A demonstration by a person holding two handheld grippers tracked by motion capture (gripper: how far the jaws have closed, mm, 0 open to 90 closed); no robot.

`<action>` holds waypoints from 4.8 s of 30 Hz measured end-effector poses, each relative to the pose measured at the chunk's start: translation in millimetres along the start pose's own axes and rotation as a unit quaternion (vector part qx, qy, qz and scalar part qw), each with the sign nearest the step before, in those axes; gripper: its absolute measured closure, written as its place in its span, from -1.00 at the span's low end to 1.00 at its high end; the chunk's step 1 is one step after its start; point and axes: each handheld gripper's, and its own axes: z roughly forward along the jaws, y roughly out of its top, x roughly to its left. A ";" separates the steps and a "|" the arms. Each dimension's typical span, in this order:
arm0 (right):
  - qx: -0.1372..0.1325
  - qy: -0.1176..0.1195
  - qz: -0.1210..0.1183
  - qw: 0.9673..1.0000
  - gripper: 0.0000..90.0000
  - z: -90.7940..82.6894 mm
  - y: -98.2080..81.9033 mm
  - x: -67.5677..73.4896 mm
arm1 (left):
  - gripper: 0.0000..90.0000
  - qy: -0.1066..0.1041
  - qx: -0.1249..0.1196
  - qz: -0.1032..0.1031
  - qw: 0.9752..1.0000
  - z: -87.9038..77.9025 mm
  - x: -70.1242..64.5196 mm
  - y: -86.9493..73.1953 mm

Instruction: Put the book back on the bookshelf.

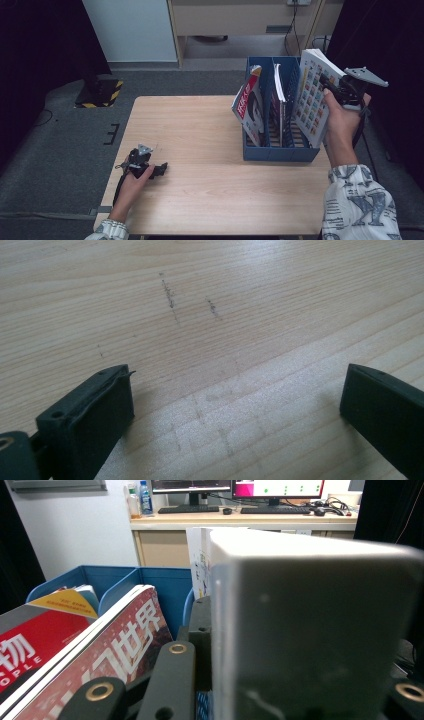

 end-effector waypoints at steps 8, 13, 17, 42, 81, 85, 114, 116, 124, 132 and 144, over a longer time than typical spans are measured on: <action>-0.014 0.004 0.009 1.000 0.64 10.8 -9.6 0.0 | -1.00 0.000 0.000 0.000 1.000 0.0 0.0 0.0; -0.016 0.002 0.009 1.000 0.64 14.7 -15.7 0.0 | -1.00 0.000 0.000 0.000 1.000 0.0 0.0 0.0; -0.019 0.000 0.010 1.000 0.64 18.0 -23.1 -0.3 | -1.00 0.000 0.000 0.000 1.000 0.0 0.0 0.0; -0.017 -0.023 0.016 0.999 0.64 34.2 -62.0 -2.7 | -1.00 0.000 0.000 0.000 1.000 0.2 0.0 0.1; -0.042 -0.040 0.023 0.998 0.63 41.7 -68.4 4.9 | -1.00 -0.003 -0.001 0.001 1.000 0.7 -0.5 0.6; -0.042 -0.040 0.028 0.998 0.63 44.0 -70.6 3.9 | -1.00 -0.003 -0.001 0.002 1.000 0.8 -0.5 0.6; -0.042 -0.023 0.001 0.999 0.62 38.4 -89.4 12.0 | -1.00 -0.005 0.000 0.005 1.000 0.8 -1.2 0.8; -0.040 -0.022 -0.001 0.999 0.62 38.2 -89.2 12.9 | -1.00 -0.005 0.000 0.005 1.000 0.8 -1.1 0.8; -0.036 -0.020 -0.004 0.999 0.62 38.1 -88.0 13.2 | -1.00 -0.005 0.000 0.005 1.000 0.8 -1.1 0.8; -0.039 -0.015 -0.001 0.999 0.63 40.6 -86.4 12.5 | -1.00 -0.005 0.000 0.005 1.000 0.8 -1.1 0.8; -0.031 -0.053 -0.053 0.997 0.64 42.2 -85.0 17.6 | -1.00 -0.007 0.000 0.007 1.000 1.3 -1.0 1.2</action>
